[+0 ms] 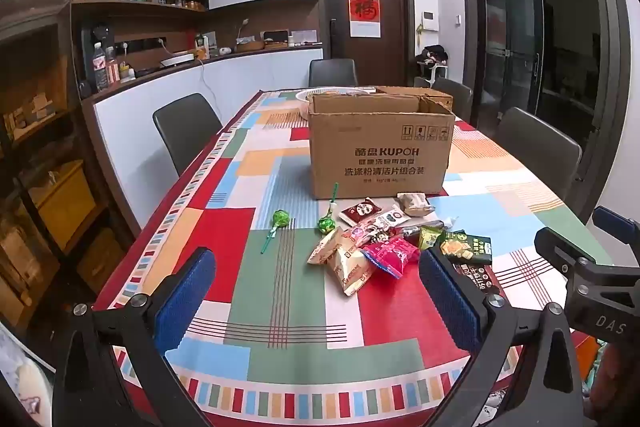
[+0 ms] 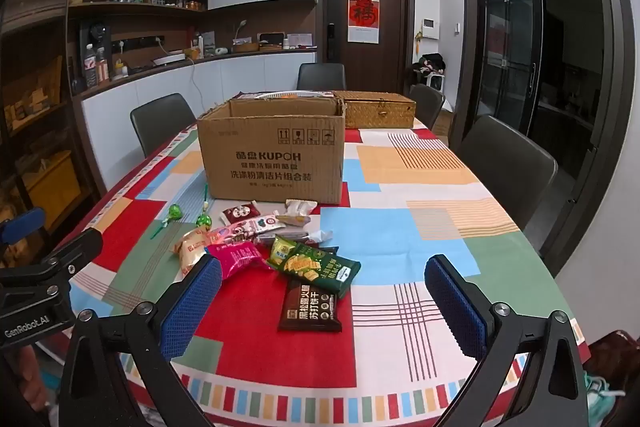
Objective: Organize snacks
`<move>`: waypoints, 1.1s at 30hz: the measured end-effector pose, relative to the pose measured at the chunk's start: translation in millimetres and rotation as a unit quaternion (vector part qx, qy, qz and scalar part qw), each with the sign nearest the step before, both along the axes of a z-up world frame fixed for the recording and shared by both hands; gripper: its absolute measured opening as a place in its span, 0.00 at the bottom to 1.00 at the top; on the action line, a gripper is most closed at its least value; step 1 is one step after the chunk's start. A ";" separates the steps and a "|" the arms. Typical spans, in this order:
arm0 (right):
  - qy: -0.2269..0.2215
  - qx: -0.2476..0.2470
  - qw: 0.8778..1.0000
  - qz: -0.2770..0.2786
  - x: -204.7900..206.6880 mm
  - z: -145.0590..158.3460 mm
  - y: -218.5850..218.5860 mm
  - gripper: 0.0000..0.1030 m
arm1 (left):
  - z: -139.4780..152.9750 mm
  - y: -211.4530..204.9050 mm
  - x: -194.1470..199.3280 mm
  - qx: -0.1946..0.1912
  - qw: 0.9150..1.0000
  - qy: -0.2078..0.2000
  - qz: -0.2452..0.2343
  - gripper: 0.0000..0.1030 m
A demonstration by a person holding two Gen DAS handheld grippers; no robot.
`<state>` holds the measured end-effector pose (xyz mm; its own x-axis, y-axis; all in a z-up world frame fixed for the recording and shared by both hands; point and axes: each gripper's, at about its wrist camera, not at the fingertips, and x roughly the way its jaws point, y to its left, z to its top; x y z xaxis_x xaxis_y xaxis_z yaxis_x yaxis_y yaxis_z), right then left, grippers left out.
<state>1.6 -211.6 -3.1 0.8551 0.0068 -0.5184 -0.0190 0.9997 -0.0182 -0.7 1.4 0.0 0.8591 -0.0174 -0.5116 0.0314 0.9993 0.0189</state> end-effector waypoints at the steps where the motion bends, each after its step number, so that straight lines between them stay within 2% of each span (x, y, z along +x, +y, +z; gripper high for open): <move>1: 0.002 -0.001 1.000 0.000 0.1 0.0 0.3 1.00 | 0.2 0.9 -0.5 -0.002 1.000 0.000 -0.002 1.00; 33: 0.005 0.000 1.000 0.001 3.1 -1.7 1.0 1.00 | -1.4 -2.6 -0.5 0.011 1.000 0.000 0.000 1.00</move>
<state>4.7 -210.6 -4.9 0.8498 0.0083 -0.5270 -0.0204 0.9996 -0.0171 -1.2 -1.2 -1.3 0.8595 -0.0064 -0.5111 0.0321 0.9986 0.0414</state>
